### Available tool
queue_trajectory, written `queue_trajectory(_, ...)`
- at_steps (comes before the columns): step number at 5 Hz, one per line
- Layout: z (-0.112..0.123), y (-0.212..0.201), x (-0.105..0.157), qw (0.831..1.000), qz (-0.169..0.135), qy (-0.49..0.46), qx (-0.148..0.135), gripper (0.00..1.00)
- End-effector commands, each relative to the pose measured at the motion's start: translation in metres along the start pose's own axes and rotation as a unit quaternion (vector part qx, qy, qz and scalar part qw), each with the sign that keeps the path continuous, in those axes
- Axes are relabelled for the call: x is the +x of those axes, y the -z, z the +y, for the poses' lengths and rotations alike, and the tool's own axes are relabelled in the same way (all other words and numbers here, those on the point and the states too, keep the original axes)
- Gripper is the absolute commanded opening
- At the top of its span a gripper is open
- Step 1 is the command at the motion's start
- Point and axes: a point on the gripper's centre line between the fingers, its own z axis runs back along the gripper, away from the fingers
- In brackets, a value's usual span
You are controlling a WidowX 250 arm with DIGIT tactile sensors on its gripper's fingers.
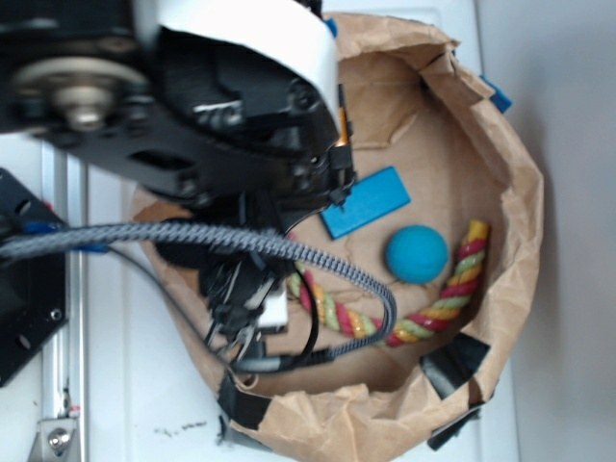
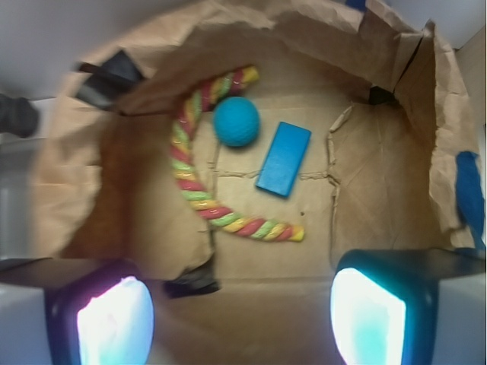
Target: Grab the blue block.
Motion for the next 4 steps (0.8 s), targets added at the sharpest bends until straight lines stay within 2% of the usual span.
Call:
queue_trajectory(1,0.023,0.051,0.017,1.0,0.0,-0.013,0.02,1.0)
queue_trajectory(2,0.023,0.072,0.028,1.0,-0.002,-0.018,0.009,1.0)
queue_trajectory(3,0.013,0.097,0.032,1.0,-0.002,-0.02,0.02,1.0)
queue_trajectory(4,0.012,0.107,0.034,0.997,-0.019,-0.072,0.001,1.0)
